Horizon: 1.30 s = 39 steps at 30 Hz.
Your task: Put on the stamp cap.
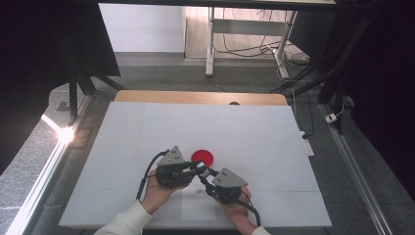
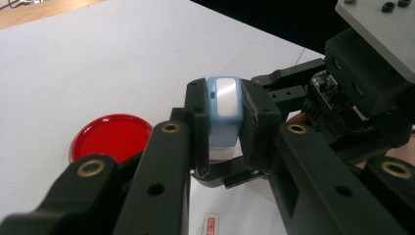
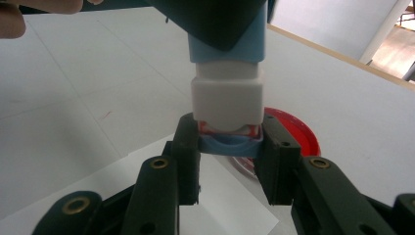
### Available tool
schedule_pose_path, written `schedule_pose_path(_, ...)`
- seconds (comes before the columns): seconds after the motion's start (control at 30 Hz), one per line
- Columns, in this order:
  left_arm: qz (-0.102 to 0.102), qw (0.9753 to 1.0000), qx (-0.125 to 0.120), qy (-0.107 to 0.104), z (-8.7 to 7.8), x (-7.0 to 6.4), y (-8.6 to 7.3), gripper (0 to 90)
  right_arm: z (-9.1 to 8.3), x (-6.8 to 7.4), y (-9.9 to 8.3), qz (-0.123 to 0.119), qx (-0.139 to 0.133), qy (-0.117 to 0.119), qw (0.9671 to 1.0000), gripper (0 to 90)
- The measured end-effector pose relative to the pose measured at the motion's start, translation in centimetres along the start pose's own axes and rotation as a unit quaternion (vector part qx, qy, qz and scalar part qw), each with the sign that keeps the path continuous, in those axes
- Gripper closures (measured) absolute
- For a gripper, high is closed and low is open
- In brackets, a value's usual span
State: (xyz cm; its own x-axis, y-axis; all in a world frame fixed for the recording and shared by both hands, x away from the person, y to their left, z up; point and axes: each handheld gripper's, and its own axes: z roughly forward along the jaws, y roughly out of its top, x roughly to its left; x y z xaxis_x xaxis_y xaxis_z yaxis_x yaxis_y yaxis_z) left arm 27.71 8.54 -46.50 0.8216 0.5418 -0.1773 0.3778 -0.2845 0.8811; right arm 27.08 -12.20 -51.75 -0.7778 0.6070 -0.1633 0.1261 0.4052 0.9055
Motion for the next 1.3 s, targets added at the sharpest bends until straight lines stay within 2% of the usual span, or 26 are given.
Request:
schedule_pose_path(0.33, 0.004, 1.0, 0.001, 0.003, 0.1, -0.1, -0.1, 75.7, 0.0, -0.1, 0.0, 0.015, -0.003, 0.009, 0.9998, 64.0)
schedule_pose_path(0.63, 0.011, 0.9998, 0.004, 0.013, 0.2, -0.4, -0.1, 75.8, 0.0, 0.0, 0.0, 0.008, 0.0, -0.001, 1.0, 64.0)
schedule_pose_path(0.93, 0.022, 0.9992, 0.004, 0.032, 0.4, -1.0, -0.1, 75.8, -0.1, 0.0, -0.1, 0.003, 0.003, -0.007, 1.0, 64.1)
schedule_pose_path(1.3, 0.022, 0.9991, 0.0, 0.037, 0.4, -1.2, -0.1, 75.8, -0.1, 0.0, -0.1, -0.002, 0.0, -0.012, 0.9999, 64.0)
